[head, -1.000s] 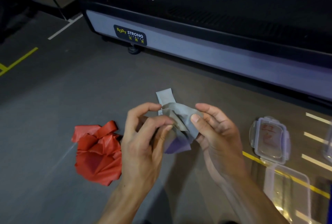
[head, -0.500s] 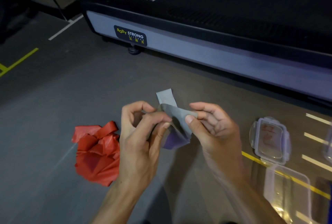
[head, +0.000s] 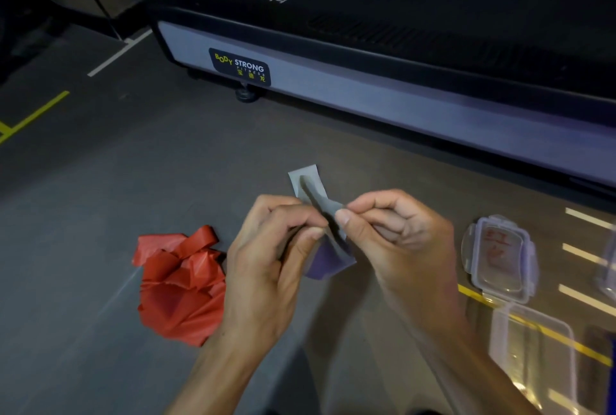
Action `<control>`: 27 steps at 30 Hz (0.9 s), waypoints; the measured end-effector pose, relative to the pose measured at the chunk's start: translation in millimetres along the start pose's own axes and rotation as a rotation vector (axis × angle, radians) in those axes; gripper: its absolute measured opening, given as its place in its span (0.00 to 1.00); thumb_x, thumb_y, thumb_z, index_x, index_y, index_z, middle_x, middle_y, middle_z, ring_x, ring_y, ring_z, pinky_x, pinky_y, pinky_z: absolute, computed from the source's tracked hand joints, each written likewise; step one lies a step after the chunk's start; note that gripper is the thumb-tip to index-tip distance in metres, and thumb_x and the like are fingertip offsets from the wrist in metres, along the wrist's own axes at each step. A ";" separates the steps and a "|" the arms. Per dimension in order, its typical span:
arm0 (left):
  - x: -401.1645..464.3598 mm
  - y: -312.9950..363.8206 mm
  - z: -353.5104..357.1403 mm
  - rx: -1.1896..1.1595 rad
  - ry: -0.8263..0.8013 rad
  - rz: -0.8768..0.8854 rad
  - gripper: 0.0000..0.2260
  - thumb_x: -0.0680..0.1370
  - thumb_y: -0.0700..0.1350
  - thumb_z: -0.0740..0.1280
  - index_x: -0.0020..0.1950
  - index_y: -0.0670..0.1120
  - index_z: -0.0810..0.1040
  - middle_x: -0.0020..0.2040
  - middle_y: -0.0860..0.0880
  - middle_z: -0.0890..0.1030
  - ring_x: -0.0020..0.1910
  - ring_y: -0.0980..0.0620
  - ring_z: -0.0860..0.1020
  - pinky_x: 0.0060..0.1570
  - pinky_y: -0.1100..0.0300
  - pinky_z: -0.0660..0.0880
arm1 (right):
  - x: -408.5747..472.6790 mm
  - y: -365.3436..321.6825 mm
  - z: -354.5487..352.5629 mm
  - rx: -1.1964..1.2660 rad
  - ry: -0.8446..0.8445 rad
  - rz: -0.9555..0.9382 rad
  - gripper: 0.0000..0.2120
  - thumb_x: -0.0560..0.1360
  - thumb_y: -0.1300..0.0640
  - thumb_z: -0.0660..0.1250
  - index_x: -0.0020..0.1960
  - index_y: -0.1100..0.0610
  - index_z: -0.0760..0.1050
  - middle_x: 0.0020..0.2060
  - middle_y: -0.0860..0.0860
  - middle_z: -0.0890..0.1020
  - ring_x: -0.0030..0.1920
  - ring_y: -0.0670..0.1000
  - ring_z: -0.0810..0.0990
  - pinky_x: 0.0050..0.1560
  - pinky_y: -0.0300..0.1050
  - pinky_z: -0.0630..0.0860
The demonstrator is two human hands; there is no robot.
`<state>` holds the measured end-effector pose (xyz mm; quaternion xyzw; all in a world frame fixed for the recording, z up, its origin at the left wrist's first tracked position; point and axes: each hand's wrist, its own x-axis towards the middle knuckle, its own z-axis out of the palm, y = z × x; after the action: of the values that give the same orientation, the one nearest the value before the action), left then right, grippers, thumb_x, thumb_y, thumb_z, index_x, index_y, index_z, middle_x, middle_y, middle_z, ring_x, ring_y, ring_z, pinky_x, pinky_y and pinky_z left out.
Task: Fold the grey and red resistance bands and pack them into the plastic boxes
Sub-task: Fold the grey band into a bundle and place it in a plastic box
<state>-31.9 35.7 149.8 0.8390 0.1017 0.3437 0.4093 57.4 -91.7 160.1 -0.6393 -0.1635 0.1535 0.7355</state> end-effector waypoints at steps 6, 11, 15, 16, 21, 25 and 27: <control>-0.9 2.9 1.7 -0.138 0.009 -0.121 0.07 0.80 0.44 0.67 0.49 0.57 0.77 0.46 0.59 0.80 0.47 0.56 0.80 0.49 0.68 0.72 | -5.0 -5.6 1.7 0.030 -0.023 0.011 0.09 0.72 0.68 0.75 0.43 0.55 0.83 0.40 0.53 0.88 0.41 0.51 0.87 0.45 0.38 0.81; -0.7 3.9 2.5 -0.207 0.017 -0.166 0.05 0.80 0.44 0.68 0.50 0.55 0.78 0.46 0.59 0.82 0.46 0.59 0.81 0.49 0.69 0.74 | -8.5 -8.7 1.1 -0.041 -0.008 0.002 0.10 0.73 0.66 0.75 0.47 0.51 0.83 0.42 0.48 0.88 0.44 0.49 0.88 0.47 0.39 0.82; -0.8 3.4 1.7 -0.213 0.013 -0.184 0.04 0.79 0.43 0.68 0.51 0.52 0.79 0.47 0.59 0.83 0.47 0.58 0.82 0.50 0.68 0.75 | -11.2 -10.0 2.6 -0.138 0.004 -0.028 0.12 0.73 0.65 0.76 0.52 0.51 0.82 0.43 0.44 0.88 0.47 0.45 0.87 0.52 0.41 0.82; -0.7 3.2 1.5 -0.207 0.016 -0.187 0.05 0.79 0.42 0.69 0.51 0.52 0.79 0.47 0.58 0.83 0.47 0.58 0.82 0.50 0.68 0.75 | -11.7 -9.3 3.7 -0.118 0.009 -0.015 0.12 0.73 0.65 0.76 0.52 0.51 0.82 0.43 0.45 0.88 0.47 0.45 0.88 0.52 0.41 0.82; -0.7 3.0 1.8 -0.274 0.053 -0.229 0.15 0.77 0.40 0.71 0.60 0.55 0.77 0.47 0.53 0.83 0.47 0.53 0.83 0.51 0.65 0.76 | -10.3 -5.7 6.6 0.028 0.022 0.067 0.11 0.73 0.67 0.74 0.51 0.55 0.82 0.43 0.50 0.89 0.47 0.50 0.88 0.52 0.42 0.82; -0.4 4.6 1.3 -0.196 0.059 -0.210 0.16 0.77 0.40 0.72 0.60 0.55 0.77 0.48 0.56 0.84 0.48 0.55 0.84 0.51 0.66 0.77 | -10.2 -5.0 5.8 0.085 0.017 0.088 0.11 0.74 0.69 0.74 0.52 0.56 0.82 0.44 0.52 0.89 0.48 0.52 0.88 0.52 0.43 0.83; -0.4 5.0 1.2 -0.166 0.066 -0.207 0.15 0.77 0.40 0.72 0.59 0.56 0.78 0.48 0.58 0.84 0.49 0.55 0.85 0.52 0.64 0.78 | -10.8 -5.5 5.7 0.087 0.013 0.086 0.12 0.73 0.69 0.74 0.53 0.56 0.82 0.45 0.52 0.89 0.49 0.51 0.88 0.53 0.43 0.83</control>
<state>-32.0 31.6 152.8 0.7757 0.1725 0.3341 0.5069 45.3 -92.0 165.7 -0.6141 -0.1244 0.1879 0.7563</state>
